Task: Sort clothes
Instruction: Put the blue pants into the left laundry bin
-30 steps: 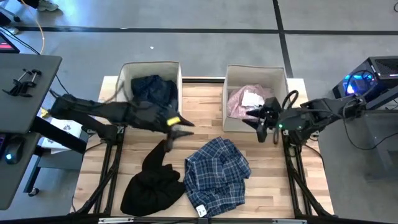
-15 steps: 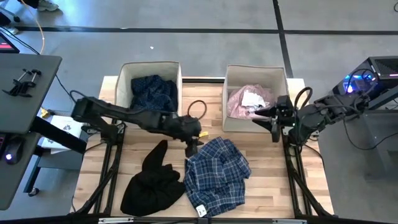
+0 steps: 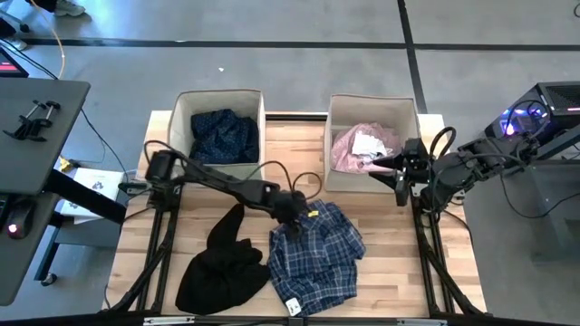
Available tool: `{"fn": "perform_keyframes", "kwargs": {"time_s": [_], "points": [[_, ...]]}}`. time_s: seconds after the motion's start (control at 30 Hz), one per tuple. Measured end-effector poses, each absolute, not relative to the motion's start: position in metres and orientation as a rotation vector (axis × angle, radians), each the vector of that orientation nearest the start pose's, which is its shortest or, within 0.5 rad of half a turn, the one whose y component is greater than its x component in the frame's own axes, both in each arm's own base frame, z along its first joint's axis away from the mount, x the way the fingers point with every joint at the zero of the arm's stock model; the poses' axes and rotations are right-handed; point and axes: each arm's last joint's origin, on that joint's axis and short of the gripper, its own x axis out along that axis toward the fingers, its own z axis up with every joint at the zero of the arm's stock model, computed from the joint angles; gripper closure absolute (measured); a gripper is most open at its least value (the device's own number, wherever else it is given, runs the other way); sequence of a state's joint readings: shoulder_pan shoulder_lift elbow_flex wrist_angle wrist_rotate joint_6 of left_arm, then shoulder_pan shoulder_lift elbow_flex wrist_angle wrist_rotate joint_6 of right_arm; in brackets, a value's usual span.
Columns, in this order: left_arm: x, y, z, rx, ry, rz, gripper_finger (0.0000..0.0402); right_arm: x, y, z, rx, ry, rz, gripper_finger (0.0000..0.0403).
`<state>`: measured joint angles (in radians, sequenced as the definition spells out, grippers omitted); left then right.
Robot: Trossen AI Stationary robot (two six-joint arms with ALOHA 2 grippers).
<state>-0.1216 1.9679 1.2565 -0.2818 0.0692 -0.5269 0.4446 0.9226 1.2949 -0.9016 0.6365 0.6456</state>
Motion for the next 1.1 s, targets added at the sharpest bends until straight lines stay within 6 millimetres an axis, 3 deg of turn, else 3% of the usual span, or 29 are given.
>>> {"fn": "perform_keyframes", "kwargs": {"time_s": [0.17, 0.33, 0.43, 0.53, 0.63, 0.8, 1.1], "points": [[0.397, -0.059, 0.126, -0.265, 1.084, 0.060, 0.0151, 0.139, 0.046, 0.413, 0.356, 0.362, -0.343, 0.0229], [0.395, -0.066, 0.113, -0.150, 1.129, 0.062, 0.0281, 0.138, 0.044, 0.414, 0.341, 0.324, -0.417, 0.0229], [0.395, -0.066, 0.115, -0.193, 1.131, 0.035, 0.0375, 0.138, 0.043, 0.415, 0.346, 0.290, -0.475, 0.0229], [0.391, -0.064, 0.128, -0.204, 1.118, 0.029, 0.0383, 0.138, 0.041, 0.415, 0.375, 0.255, -0.527, 0.0229], [0.382, -0.060, 0.156, -0.145, 1.090, 0.044, 0.0395, 0.137, 0.040, 0.416, 0.403, 0.229, -0.560, 0.0229], [0.365, -0.049, 0.232, -0.056, 0.873, 0.022, 0.0398, 0.139, 0.040, 0.416, 0.419, 0.192, -0.611, 0.0229], [0.326, -0.037, 0.345, -0.036, 0.524, 0.037, 0.0401, 0.148, 0.043, 0.413, 0.408, 0.169, -0.673, 0.0229]]}}
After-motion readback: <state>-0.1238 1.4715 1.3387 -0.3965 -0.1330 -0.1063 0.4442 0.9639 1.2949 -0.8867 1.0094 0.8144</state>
